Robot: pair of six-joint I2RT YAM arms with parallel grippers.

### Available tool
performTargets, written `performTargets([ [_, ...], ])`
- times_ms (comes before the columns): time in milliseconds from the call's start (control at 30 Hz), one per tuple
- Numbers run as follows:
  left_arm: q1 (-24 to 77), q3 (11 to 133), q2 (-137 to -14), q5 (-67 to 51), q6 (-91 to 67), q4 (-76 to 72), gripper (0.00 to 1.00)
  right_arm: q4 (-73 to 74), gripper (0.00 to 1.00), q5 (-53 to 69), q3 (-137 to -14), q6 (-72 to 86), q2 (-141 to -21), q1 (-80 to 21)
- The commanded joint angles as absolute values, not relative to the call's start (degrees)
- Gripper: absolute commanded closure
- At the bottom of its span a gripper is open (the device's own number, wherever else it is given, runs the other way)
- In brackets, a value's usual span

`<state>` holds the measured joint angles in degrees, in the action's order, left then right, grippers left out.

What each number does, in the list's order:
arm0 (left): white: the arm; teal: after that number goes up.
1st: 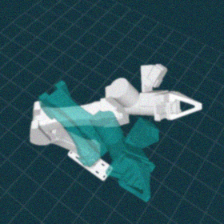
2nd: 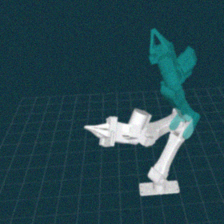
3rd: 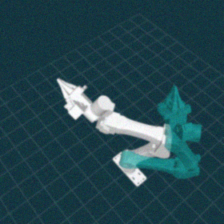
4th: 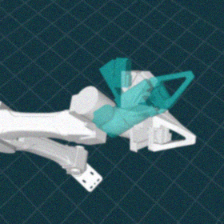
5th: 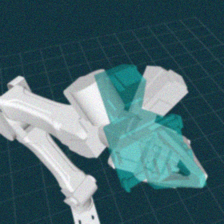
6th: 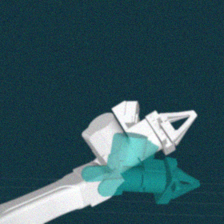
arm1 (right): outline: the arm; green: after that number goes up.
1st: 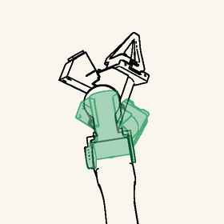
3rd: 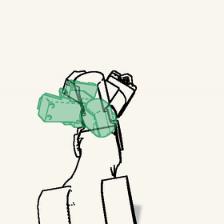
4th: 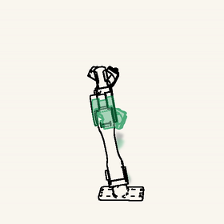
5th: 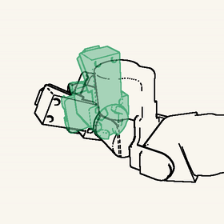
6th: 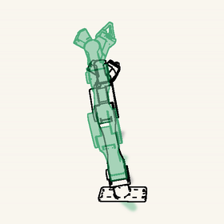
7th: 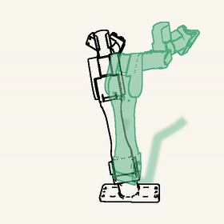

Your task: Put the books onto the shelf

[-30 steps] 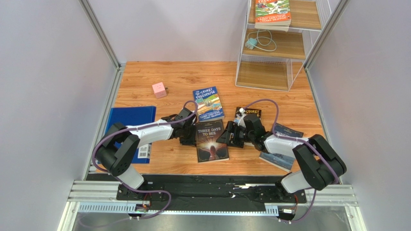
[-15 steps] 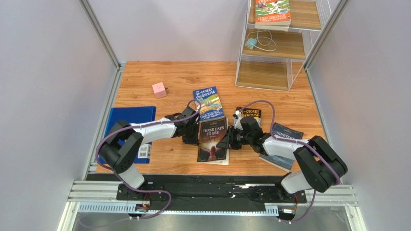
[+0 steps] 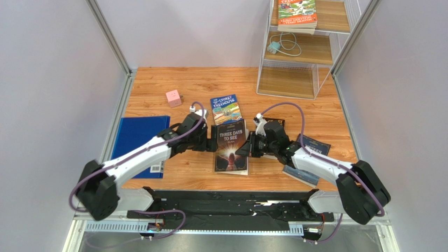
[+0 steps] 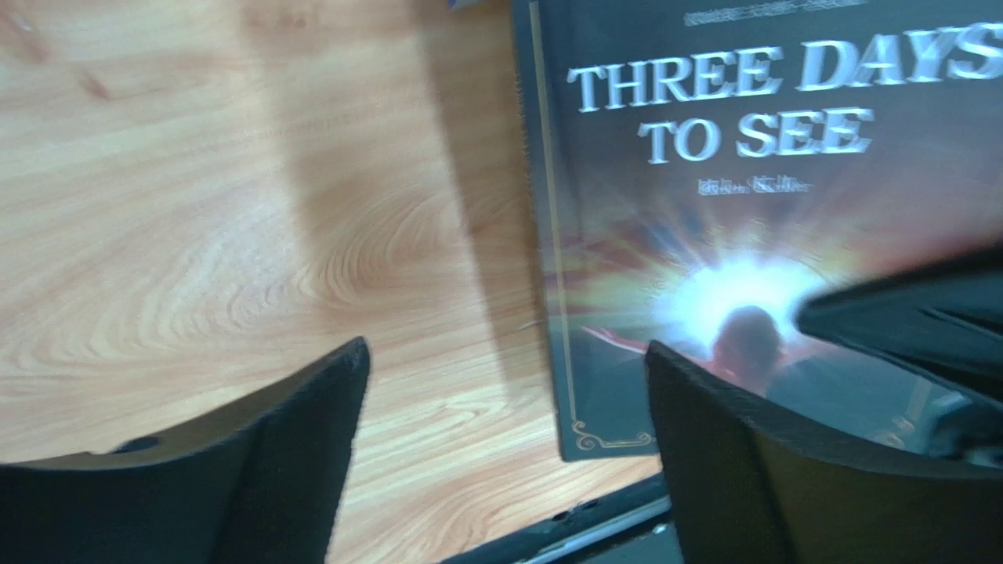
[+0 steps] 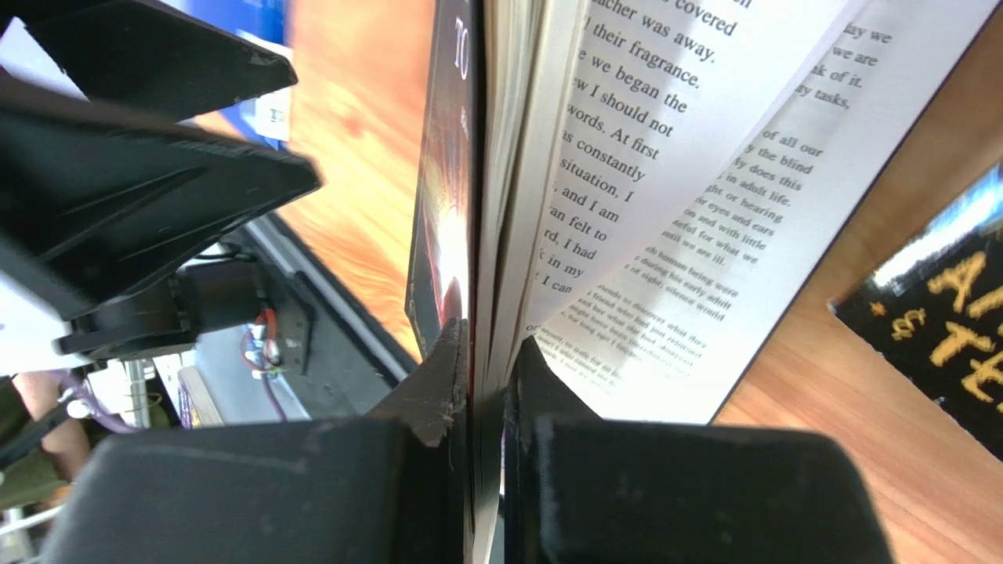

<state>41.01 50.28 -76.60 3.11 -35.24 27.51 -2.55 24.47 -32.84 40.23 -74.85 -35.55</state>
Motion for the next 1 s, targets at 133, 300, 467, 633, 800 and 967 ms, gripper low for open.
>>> performTargets([
  [133,37.6,40.0,-51.3,-0.8,-31.6,15.8,0.0,-5.8,1.0,28.3,-39.9,37.0,-64.7,-34.2],
  [300,36.3,38.8,-46.0,-7.1,-29.6,10.6,0.0,-10.7,1.0,35.2,-40.4,39.3,-62.1,-34.0],
  [467,36.2,38.1,-49.6,-16.0,-31.1,1.4,0.0,-16.8,1.0,41.0,-39.6,41.7,-61.5,-34.2],
  [633,36.2,37.9,-54.7,-20.1,-33.0,-4.7,0.01,-21.2,1.0,43.9,-37.6,42.1,-58.9,-34.5],
  [800,36.2,38.1,-57.3,-25.2,-34.5,-13.0,0.83,-15.1,0.9,42.9,-39.6,38.4,-59.0,-34.6],
  [967,36.2,45.7,-56.0,-19.0,-30.1,-0.6,1.0,14.7,0.85,13.3,-45.3,31.1,-57.9,-34.7],
])
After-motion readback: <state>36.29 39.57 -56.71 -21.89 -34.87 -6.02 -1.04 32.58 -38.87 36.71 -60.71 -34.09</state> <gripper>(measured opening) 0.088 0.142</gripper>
